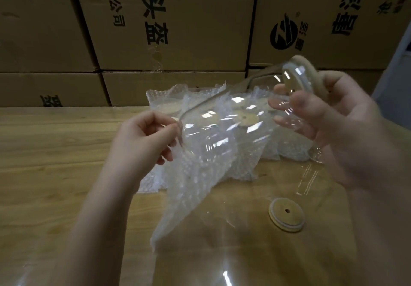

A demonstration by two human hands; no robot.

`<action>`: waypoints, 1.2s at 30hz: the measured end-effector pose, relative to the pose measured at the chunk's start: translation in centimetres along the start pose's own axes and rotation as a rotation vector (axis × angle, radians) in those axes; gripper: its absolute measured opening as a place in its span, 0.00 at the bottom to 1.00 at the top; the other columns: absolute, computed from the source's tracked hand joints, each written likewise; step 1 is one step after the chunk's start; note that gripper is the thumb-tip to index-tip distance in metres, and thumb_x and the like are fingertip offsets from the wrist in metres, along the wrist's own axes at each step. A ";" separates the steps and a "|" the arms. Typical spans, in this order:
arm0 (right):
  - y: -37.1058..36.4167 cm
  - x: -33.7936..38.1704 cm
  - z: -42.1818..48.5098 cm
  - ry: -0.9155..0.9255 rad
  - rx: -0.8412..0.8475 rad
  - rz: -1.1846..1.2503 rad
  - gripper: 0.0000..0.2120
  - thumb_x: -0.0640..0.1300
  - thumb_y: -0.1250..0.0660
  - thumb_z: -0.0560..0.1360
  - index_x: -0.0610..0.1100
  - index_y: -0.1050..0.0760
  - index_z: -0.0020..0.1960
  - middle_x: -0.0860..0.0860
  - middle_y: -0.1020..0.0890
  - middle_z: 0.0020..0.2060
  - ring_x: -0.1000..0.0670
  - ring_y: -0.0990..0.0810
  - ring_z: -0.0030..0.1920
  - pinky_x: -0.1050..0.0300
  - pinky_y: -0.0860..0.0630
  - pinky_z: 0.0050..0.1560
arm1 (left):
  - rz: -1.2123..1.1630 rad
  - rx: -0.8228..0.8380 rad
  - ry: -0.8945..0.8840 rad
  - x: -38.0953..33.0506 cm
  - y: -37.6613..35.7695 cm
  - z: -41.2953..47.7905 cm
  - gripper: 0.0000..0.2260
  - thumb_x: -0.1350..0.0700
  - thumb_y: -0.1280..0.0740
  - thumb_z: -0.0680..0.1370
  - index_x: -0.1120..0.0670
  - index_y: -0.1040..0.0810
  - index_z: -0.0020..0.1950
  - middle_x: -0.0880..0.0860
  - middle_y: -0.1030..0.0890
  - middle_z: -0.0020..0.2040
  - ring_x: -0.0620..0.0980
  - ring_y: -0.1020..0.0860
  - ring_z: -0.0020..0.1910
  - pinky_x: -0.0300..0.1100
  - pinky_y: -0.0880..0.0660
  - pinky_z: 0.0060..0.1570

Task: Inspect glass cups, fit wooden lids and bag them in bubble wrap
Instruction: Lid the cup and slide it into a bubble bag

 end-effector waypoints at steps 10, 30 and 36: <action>-1.2 3.0 -1.5 0.282 -0.015 -0.361 0.20 0.61 0.25 0.63 0.60 0.30 0.49 0.55 0.18 0.46 0.53 0.17 0.47 0.54 0.20 0.47 | -0.190 0.179 0.004 0.2 -3.7 -0.7 0.08 0.62 0.35 0.78 0.54 0.24 0.40 0.47 0.25 0.27 0.42 0.29 0.23 0.31 0.33 0.24; -2.3 1.2 -1.6 0.092 0.057 -0.740 0.23 0.71 0.34 0.54 0.65 0.33 0.46 0.66 0.26 0.49 0.63 0.29 0.51 0.60 0.34 0.43 | -0.498 0.352 0.118 1.6 -6.8 -1.0 0.08 0.60 0.35 0.77 0.53 0.25 0.38 0.46 0.28 0.29 0.40 0.32 0.26 0.30 0.32 0.28; -4.4 -1.7 -1.6 -0.061 0.243 -0.772 0.21 0.66 0.30 0.58 0.63 0.32 0.47 0.67 0.29 0.50 0.51 0.29 0.58 0.49 0.29 0.55 | -0.234 0.282 0.110 2.3 -4.6 0.0 0.06 0.61 0.34 0.77 0.52 0.23 0.40 0.45 0.22 0.33 0.40 0.23 0.33 0.33 0.26 0.35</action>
Point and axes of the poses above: each hand's wrist, its own z-axis towards the middle knuckle, its own y-axis out of the back of the hand, x = y × z, the point moved 6 cm from there along z, towards the middle knuckle
